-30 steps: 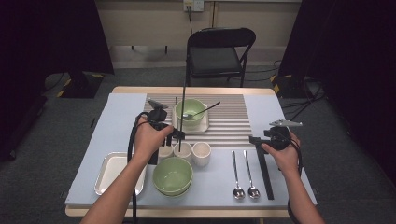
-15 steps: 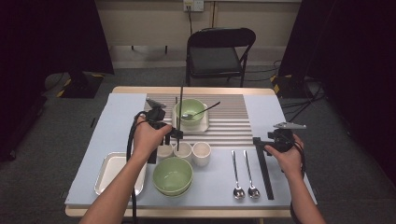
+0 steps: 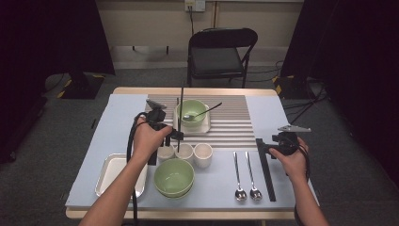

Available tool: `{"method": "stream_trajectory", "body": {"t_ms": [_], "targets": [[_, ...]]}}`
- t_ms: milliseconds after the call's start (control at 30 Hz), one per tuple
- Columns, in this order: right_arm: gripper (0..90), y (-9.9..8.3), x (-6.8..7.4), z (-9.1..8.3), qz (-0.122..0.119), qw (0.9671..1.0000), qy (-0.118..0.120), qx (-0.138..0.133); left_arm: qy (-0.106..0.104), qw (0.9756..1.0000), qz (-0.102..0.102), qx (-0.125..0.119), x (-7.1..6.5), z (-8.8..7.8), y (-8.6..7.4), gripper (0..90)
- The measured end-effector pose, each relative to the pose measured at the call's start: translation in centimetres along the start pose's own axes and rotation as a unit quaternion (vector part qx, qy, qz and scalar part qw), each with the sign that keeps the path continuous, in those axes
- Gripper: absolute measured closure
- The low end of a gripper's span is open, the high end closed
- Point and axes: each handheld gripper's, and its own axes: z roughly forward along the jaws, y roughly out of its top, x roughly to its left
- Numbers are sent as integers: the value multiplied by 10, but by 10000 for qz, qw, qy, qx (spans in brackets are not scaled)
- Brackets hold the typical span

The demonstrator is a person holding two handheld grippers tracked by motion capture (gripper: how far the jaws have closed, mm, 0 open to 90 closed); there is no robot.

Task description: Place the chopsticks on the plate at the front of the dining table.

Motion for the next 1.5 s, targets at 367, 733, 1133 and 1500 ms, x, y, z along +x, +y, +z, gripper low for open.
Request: {"method": "stream_trajectory", "body": {"t_ms": [367, 733, 1133, 1500], "targets": [[199, -6, -4, 1, -59, 10000, -49, 59, 19, 10000, -20, -4, 1, -1, 0, 866], [197, -10, -6, 0, -83, 9999, -70, 82, 24, 10000, 52, 19, 2, -1, 0, 866], [186, -15, -9, 0, -65, 9998, -115, 137, 30, 10000, -20, 6, 2, -1, 0, 866], [178, -19, -12, -1, -63, 9997, -173, 162, 56, 10000, -13, 4, 4, -1, 0, 865]]}}
